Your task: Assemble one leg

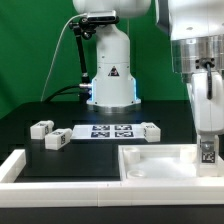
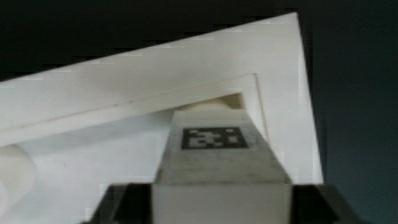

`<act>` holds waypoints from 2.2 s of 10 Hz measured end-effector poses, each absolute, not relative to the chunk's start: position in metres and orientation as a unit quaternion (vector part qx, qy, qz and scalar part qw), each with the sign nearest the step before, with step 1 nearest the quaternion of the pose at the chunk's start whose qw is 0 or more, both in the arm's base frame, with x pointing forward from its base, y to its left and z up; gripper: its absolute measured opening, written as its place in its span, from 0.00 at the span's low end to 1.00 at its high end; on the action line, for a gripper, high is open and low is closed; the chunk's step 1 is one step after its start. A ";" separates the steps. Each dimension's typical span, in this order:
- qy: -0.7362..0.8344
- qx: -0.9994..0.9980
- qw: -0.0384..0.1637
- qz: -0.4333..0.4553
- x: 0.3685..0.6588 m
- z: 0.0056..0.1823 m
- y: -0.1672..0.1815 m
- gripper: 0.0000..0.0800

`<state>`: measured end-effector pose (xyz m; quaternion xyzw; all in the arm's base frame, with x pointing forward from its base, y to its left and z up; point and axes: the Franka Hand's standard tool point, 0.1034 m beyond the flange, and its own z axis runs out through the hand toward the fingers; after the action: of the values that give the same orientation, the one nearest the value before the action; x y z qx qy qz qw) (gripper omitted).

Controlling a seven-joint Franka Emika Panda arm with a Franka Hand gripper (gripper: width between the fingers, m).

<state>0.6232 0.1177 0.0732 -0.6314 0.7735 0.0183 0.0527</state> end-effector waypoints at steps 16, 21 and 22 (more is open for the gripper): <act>0.123 -0.992 0.028 -0.012 0.627 0.076 0.118 0.81; 0.130 -0.991 0.028 -0.012 0.627 0.075 0.118 0.36; 0.130 -0.991 0.028 -0.012 0.627 0.076 0.118 0.36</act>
Offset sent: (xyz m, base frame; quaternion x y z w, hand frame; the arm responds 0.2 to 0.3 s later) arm 0.0023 0.0026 0.0027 -0.0145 -0.0059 -0.2155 0.9764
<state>0.6269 0.1182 0.0755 -0.9910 0.1301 -0.0116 0.0281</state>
